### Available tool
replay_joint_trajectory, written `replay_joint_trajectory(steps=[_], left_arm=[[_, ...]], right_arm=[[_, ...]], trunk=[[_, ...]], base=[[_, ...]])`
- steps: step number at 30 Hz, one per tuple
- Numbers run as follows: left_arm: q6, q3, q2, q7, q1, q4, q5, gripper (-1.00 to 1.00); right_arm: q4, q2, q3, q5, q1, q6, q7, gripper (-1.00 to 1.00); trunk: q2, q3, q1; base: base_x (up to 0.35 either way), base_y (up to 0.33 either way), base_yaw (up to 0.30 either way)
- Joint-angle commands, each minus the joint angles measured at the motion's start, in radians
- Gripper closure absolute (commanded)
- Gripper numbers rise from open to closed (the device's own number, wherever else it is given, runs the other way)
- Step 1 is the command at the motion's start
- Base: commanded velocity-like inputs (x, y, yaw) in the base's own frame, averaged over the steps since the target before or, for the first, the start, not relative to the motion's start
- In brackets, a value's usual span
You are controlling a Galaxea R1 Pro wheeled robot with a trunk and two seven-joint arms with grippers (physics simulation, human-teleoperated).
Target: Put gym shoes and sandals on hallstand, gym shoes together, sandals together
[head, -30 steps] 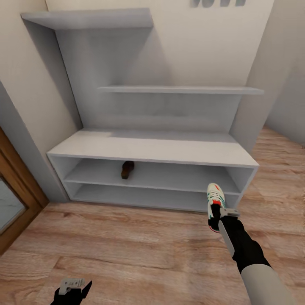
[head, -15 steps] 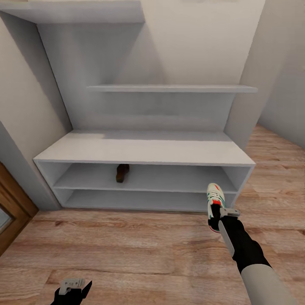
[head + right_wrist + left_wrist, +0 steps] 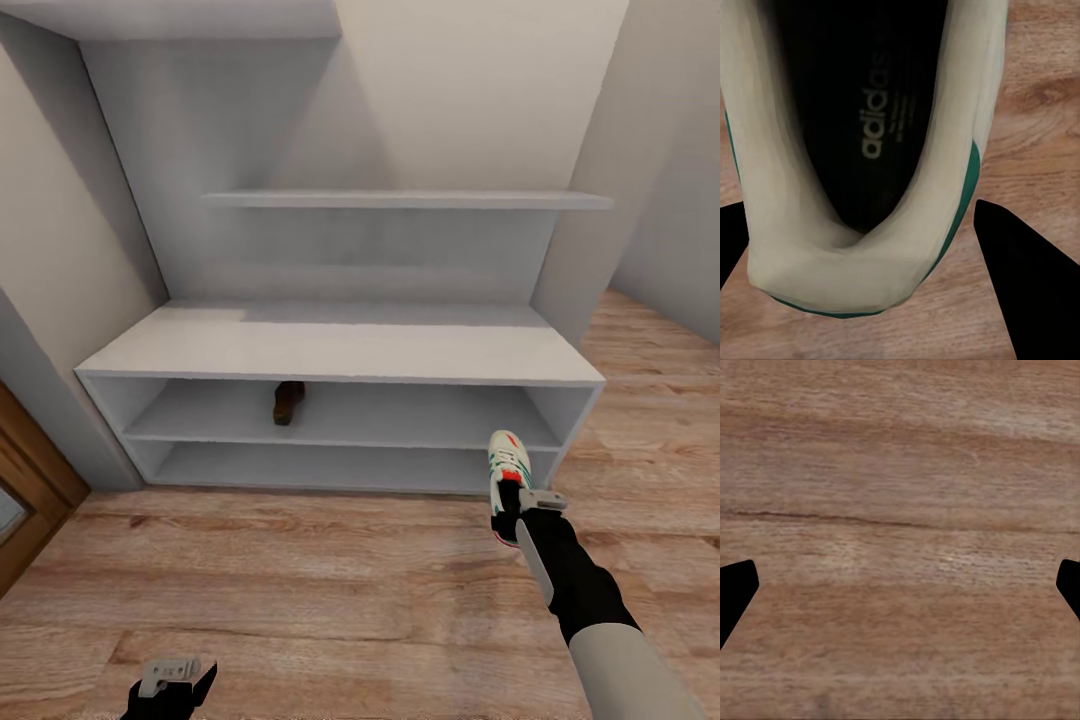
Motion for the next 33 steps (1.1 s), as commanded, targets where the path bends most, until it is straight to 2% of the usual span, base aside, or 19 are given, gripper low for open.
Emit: replay_joint_trajectory(steps=[1, 5, 11, 28, 33], left_arm=[[-0.005, 0.008, -0.001, -0.005, -0.001, 0.001, -0.01, -1.0], [-0.004, 0.008, -0.002, -0.005, 0.0, 0.001, -0.011, -1.0], [-0.003, 0.008, -0.002, -0.005, 0.0, 0.001, -0.012, -1.0], [-0.003, 0.008, -0.003, -0.004, 0.002, 0.001, -0.012, -1.0], [-0.002, 0.007, -0.004, -0.004, 0.002, 0.001, -0.012, -1.0]], right_arm=[[-0.002, 0.0, 0.001, -0.005, 0.0, 0.004, -0.006, 1.0], [-0.004, 0.0, 0.002, -0.005, 0.0, 0.004, -0.006, 1.0], [-0.026, 0.0, 0.004, -0.005, 0.0, 0.004, -0.006, 1.0], [-0.06, 0.0, 0.006, -0.004, 0.0, 0.004, -0.005, 1.0], [-0.105, 0.0, 0.006, -0.004, 0.0, 0.004, -0.005, 1.0]], trunk=[[-0.008, -0.006, 0.004], [-0.036, -0.024, 0.019], [-0.037, -0.057, 0.022], [-0.037, -0.067, 0.022], [-0.037, -0.067, 0.022]], base=[[0.0, 0.0, 0.0], [0.0, 0.0, 0.0], [0.0, 0.0, 0.0], [0.0, 0.0, 0.0], [0.0, 0.0, 0.0]])
